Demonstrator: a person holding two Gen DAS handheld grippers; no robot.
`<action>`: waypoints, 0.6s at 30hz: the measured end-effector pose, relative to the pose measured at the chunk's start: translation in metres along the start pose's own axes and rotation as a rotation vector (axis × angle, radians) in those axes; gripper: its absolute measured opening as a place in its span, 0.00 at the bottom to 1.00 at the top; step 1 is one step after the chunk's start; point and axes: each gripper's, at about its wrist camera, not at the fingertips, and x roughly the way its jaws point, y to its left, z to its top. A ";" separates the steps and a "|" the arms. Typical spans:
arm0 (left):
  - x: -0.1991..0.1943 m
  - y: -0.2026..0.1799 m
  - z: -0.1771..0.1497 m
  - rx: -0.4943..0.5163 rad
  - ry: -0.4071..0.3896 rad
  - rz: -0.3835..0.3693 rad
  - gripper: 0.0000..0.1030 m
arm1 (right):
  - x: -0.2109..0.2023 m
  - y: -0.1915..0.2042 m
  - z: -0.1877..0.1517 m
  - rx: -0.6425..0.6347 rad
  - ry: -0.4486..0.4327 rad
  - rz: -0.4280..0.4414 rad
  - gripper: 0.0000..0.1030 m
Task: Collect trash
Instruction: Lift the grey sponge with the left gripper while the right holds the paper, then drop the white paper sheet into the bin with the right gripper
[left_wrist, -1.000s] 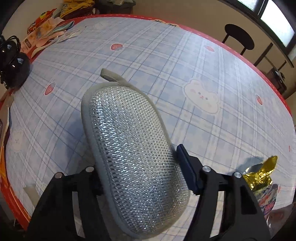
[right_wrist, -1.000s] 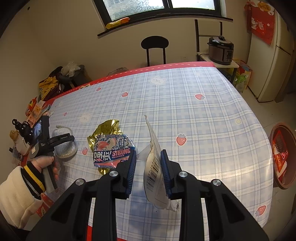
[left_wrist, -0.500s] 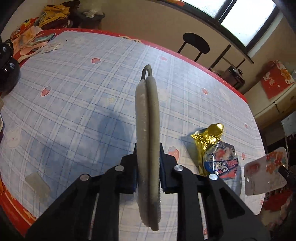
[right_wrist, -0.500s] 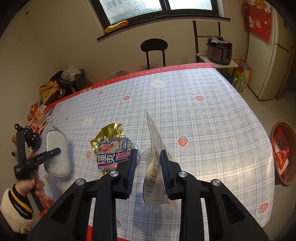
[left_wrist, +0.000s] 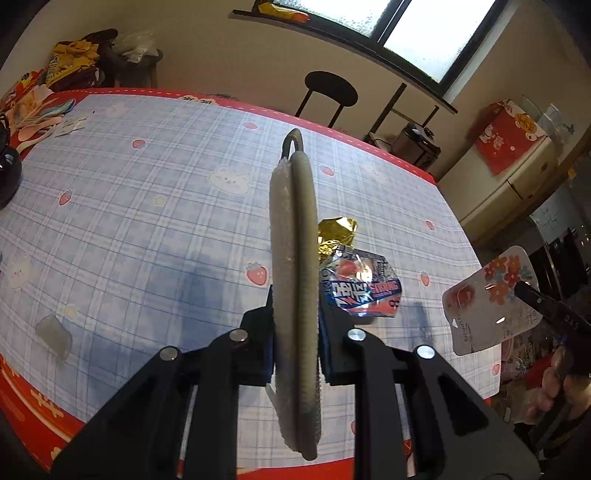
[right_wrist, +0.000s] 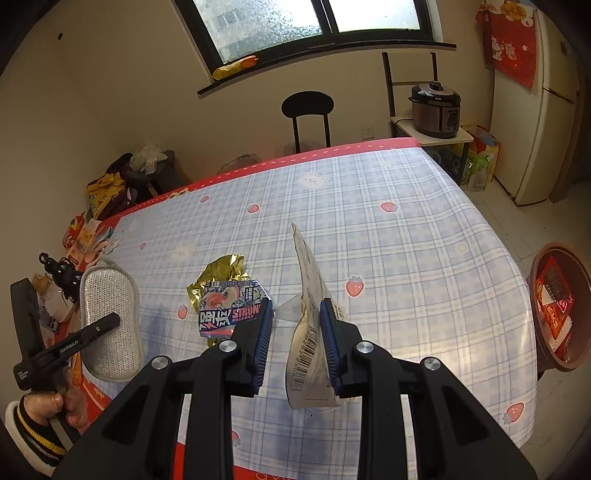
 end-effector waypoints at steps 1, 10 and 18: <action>-0.001 -0.005 0.000 0.009 -0.002 -0.005 0.21 | -0.004 -0.005 -0.001 0.005 -0.004 0.001 0.26; -0.002 -0.068 -0.008 0.086 -0.010 -0.063 0.21 | -0.044 -0.067 -0.001 0.078 -0.065 -0.041 0.26; 0.002 -0.123 -0.015 0.143 -0.015 -0.093 0.21 | -0.087 -0.171 0.005 0.144 -0.146 -0.220 0.26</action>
